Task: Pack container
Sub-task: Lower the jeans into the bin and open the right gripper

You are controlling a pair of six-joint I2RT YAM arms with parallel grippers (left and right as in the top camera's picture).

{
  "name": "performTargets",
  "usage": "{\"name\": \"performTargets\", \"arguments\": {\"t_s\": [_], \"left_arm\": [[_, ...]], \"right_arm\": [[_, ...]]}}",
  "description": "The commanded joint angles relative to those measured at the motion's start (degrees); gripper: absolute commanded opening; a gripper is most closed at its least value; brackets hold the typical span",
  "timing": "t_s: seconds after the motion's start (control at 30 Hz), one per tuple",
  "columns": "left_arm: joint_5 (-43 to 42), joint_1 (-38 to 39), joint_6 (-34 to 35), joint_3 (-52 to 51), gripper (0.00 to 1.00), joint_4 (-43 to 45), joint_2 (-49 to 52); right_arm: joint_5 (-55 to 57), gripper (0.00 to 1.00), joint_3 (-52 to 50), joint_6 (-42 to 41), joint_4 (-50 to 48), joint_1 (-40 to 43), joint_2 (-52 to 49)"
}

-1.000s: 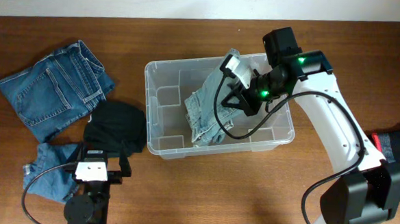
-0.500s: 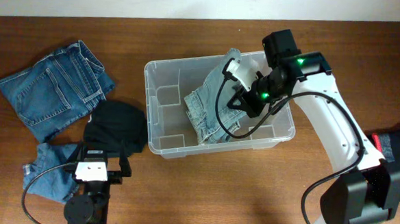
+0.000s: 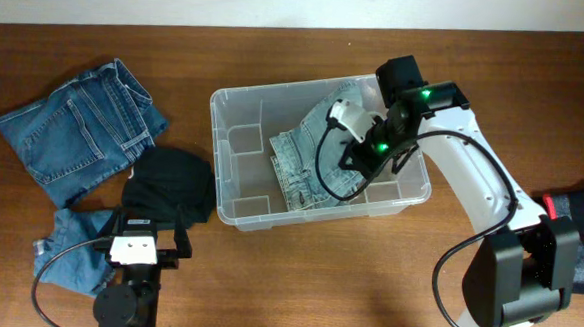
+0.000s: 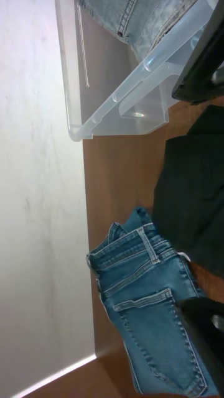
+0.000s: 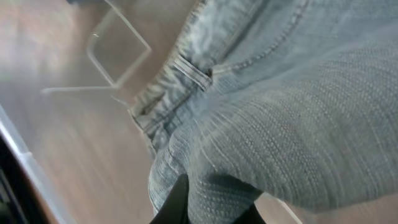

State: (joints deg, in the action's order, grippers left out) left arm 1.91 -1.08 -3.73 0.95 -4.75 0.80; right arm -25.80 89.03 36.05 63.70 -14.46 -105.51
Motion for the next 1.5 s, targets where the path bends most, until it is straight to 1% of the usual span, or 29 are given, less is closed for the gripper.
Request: {"name": "performTargets", "arguments": {"t_s": [0.0,0.1,0.23,0.33,0.37,0.4,0.43,0.47,0.6,0.8,0.9,1.0,1.07,1.17,1.27,1.37,1.47], "left_arm": [[0.22,-0.09,-1.09,-0.44,1.00,0.13,-0.39],[0.22,-0.09,-1.09,-0.44,1.00,0.13,-0.39],[0.22,-0.09,-1.09,-0.44,1.00,0.13,-0.39],[0.22,-0.09,-1.09,-0.44,1.00,0.13,-0.39],[0.22,-0.09,-1.11,-0.44,1.00,0.13,-0.39],[0.22,-0.09,-1.09,-0.44,1.00,0.13,-0.39],[0.22,-0.09,-1.09,-0.44,1.00,0.13,-0.39],[0.22,-0.09,-1.09,-0.44,1.00,0.13,-0.39],[0.22,-0.09,-1.09,-0.44,1.00,0.13,-0.39],[0.22,-0.09,-1.09,-0.44,1.00,0.13,-0.39],[0.22,-0.09,-1.09,-0.44,1.00,0.13,-0.39],[0.22,-0.09,-1.09,-0.44,1.00,0.13,-0.39],[0.22,-0.09,-1.09,-0.44,1.00,0.13,-0.39],[0.22,-0.09,-1.09,-0.44,1.00,0.13,-0.39],[0.22,-0.09,-1.09,-0.44,1.00,0.13,-0.39],[0.22,-0.09,-1.09,-0.44,1.00,0.13,-0.39],[0.22,-0.09,-1.09,-0.44,1.00,0.13,-0.39]], "right_arm": [[10.40,0.04,-0.33,-2.51,0.02,-0.48,-0.70],[13.00,0.08,-0.33,-3.96,-0.09,-0.46,-0.70],[13.73,0.19,-0.33,-3.96,0.07,-0.46,-0.70],[15.69,0.30,-0.37,-3.98,0.22,-0.46,-0.72],[16.59,0.38,-0.37,-4.02,0.31,-0.46,-0.72],[17.84,0.51,-0.37,-4.81,0.37,-0.46,-0.72],[18.91,0.58,-0.37,-5.55,0.35,-0.46,-0.72],[20.70,0.58,-0.37,-6.80,0.35,-0.42,-0.72],[23.37,0.58,-0.37,-9.94,-0.22,-0.42,-0.72],[24.72,0.58,-0.37,-11.34,-0.42,-0.42,-0.72],[32.54,0.46,-0.37,-17.66,-1.25,-0.42,-0.72],[34.91,0.36,-0.37,-21.29,-1.90,-0.42,-0.72],[34.88,0.31,-0.37,-23.02,-2.21,-0.42,-0.72],[34.84,0.30,-0.37,-23.10,-2.49,-0.42,-0.72],[32.13,0.30,-0.37,-23.10,-2.64,-0.55,-0.72],[28.35,0.13,-0.37,-23.10,-2.34,-0.52,-0.72],[27.71,0.07,-0.37,-23.47,-0.94,-0.52,-0.72]]}}
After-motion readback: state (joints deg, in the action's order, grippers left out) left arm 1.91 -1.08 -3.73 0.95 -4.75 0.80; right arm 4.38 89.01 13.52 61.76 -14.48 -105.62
